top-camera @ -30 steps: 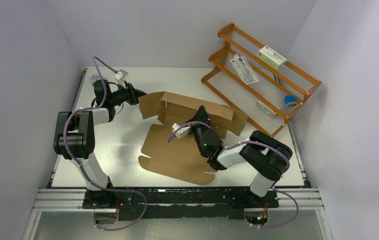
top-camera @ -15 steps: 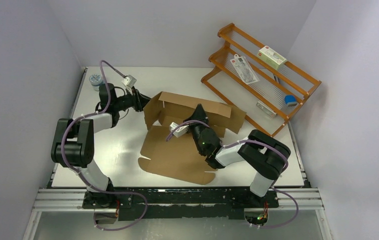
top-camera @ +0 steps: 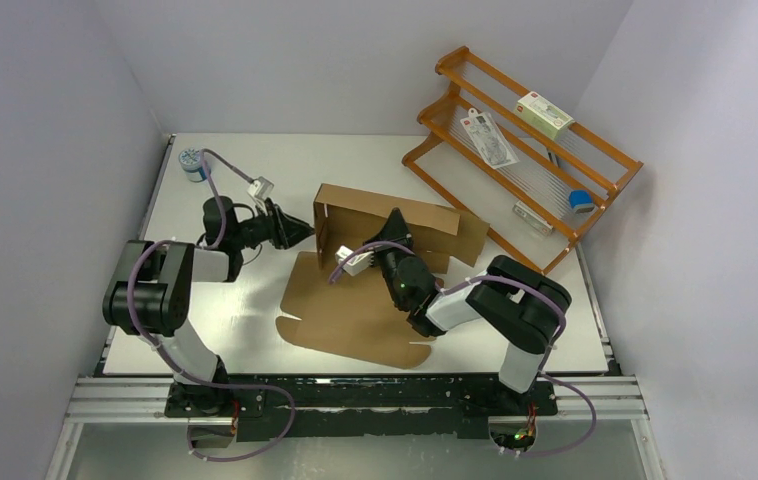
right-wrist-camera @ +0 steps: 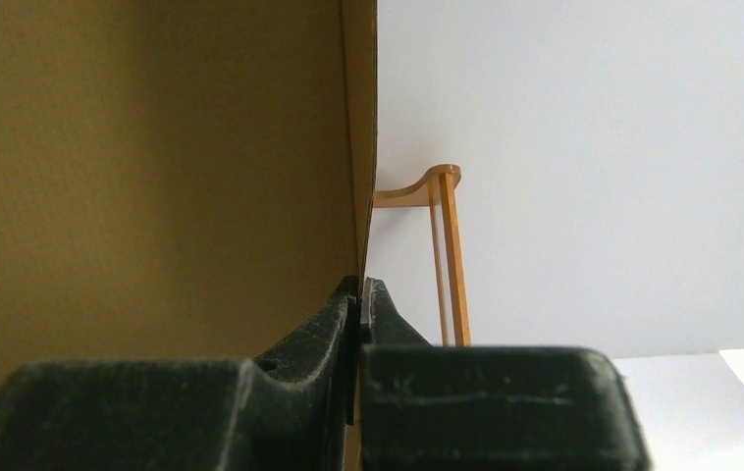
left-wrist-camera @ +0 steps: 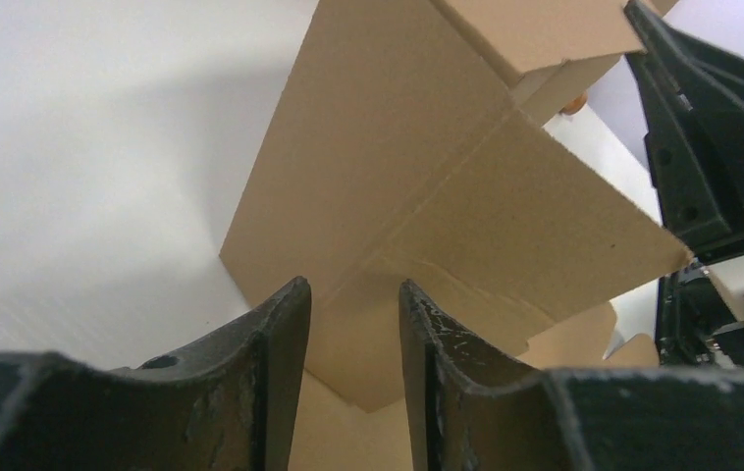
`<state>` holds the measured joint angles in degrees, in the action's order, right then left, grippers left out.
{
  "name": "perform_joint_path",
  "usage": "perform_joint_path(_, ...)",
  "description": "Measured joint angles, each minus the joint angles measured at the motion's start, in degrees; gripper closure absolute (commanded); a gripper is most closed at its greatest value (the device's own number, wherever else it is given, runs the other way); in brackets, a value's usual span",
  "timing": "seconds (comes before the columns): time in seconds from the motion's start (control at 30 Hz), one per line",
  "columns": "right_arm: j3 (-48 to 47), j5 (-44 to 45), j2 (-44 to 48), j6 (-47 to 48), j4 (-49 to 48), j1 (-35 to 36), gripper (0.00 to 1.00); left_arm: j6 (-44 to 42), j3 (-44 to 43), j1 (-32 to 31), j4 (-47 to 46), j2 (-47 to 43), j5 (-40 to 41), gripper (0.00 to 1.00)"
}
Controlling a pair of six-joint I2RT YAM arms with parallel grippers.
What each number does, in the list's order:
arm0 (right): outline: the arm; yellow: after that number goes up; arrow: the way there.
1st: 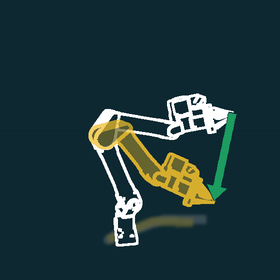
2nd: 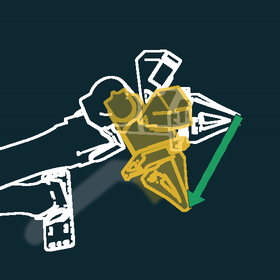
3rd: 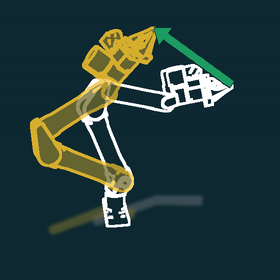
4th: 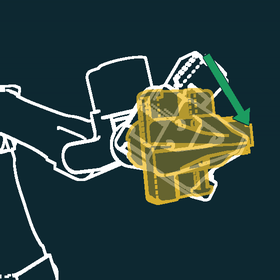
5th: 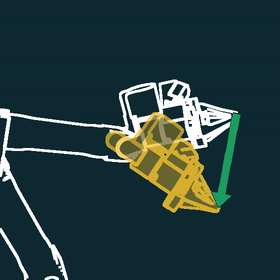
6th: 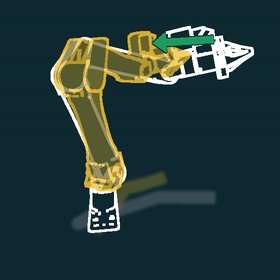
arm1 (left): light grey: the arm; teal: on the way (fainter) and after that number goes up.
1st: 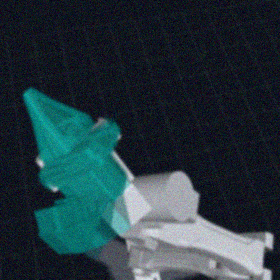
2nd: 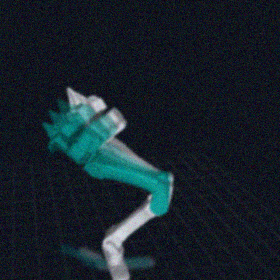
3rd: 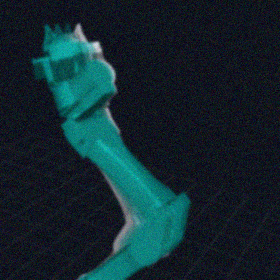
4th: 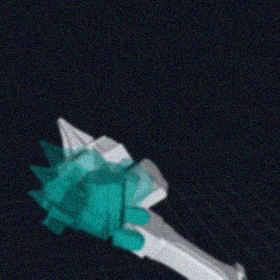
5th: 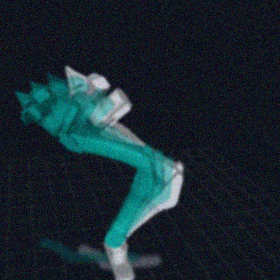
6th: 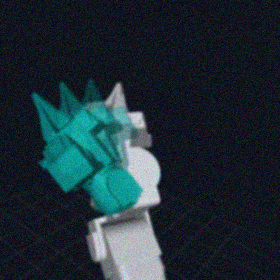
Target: Fold the paper box
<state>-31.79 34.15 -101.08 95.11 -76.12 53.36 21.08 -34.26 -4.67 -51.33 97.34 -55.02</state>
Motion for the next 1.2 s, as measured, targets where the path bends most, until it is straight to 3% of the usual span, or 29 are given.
perform_joint_path(0.6, -0.04, -0.02, -0.07, 0.15, 0.15, 0.37, 1.0, -10.38, 1.18, -5.05, 2.56, -3.52, 6.4, 0.45)
perform_joint_path(0.97, -0.02, 0.76, -0.07, 0.13, 1.14, 1.73, 1.0, -9.35, 5.42, -9.77, -11.5, -0.59, 18.58, 0.41)
perform_joint_path(1.2, -0.2, -0.55, 2.89, -2.21, 7.1, 2.82, 1.0, -7.98, 5.79, -10.21, -20.68, 5.22, 23.89, 0.39)
